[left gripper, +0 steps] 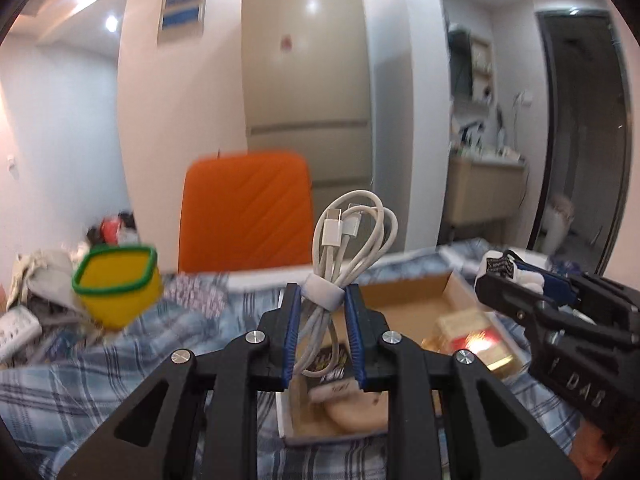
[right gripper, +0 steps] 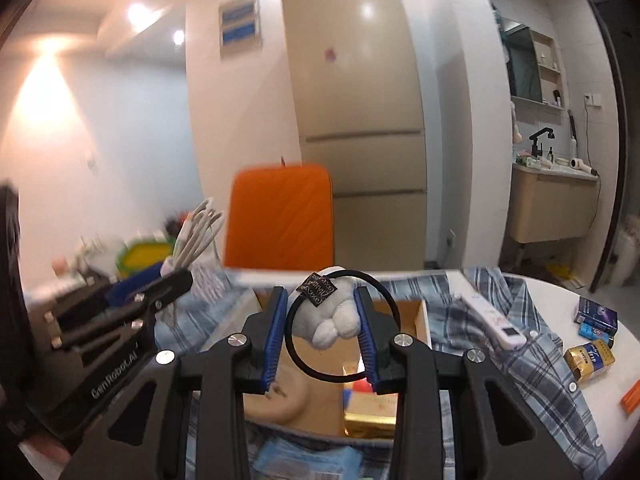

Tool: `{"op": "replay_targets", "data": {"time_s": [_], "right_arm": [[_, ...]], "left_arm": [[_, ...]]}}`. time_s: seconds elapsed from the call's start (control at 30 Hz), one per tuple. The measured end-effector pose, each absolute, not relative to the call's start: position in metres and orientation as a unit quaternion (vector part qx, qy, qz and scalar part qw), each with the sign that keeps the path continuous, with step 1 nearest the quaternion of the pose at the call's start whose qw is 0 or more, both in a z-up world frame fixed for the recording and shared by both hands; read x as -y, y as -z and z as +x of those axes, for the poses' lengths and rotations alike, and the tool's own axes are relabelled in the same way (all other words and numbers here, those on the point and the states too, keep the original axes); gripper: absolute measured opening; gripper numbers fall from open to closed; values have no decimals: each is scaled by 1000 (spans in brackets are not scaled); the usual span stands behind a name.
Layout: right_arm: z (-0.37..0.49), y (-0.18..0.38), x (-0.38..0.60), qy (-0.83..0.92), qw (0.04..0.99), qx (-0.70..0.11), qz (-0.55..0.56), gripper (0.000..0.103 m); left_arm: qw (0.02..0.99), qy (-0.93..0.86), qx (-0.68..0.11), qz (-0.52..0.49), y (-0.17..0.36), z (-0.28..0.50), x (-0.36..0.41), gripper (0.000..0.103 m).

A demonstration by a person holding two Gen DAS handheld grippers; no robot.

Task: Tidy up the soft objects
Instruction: 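Lower the cable into the box with the left gripper while the right lowers the earbuds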

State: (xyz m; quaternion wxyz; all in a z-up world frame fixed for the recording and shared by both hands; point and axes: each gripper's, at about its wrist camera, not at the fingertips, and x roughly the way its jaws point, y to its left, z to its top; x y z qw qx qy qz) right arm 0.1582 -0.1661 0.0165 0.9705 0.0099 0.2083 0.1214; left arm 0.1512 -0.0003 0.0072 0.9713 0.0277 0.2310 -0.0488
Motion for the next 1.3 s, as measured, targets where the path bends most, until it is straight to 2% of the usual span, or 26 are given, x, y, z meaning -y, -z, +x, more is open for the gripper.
{"op": "replay_targets", "data": {"time_s": [0.17,0.33,0.67,0.7,0.77,0.8,0.83,0.93,1.07,1.1,1.2,1.27,1.3], "right_arm": [[177,9,160,-130,957,-259,12,35],[186,29,163,-131,949,-287,0,35],[192,41,160,-139,939,-315,-5,35],[193,43,162,-140,938,-318,-3,35],[194,42,163,-140,937,-320,1,35],[193,42,164,-137,938,-319,1,35],[192,42,164,-132,939,-317,-1,36],[191,41,164,-131,940,-314,0,42],[192,42,167,-130,938,-321,7,43],[193,42,168,-130,938,-322,8,44],[193,42,169,-130,938,-322,11,62],[192,41,171,-126,939,-320,11,82],[190,40,172,-113,943,-314,11,82]], "left_arm": [[947,26,-318,27,13,170,4,21],[916,28,-399,-40,36,189,-5,21],[917,44,-396,-28,49,193,9,21],[918,45,-392,-29,47,193,7,23],[925,39,-378,-27,41,190,6,36],[929,36,-369,-25,38,188,5,63],[934,28,-354,-21,35,185,5,76],[946,12,-324,-8,25,176,3,78],[949,6,-316,-10,21,173,0,78],[949,6,-315,-10,20,174,-1,78],[951,8,-310,-19,17,171,-3,78],[952,-1,-305,-20,13,169,-5,78],[953,-4,-302,-19,12,168,-6,78]]}}
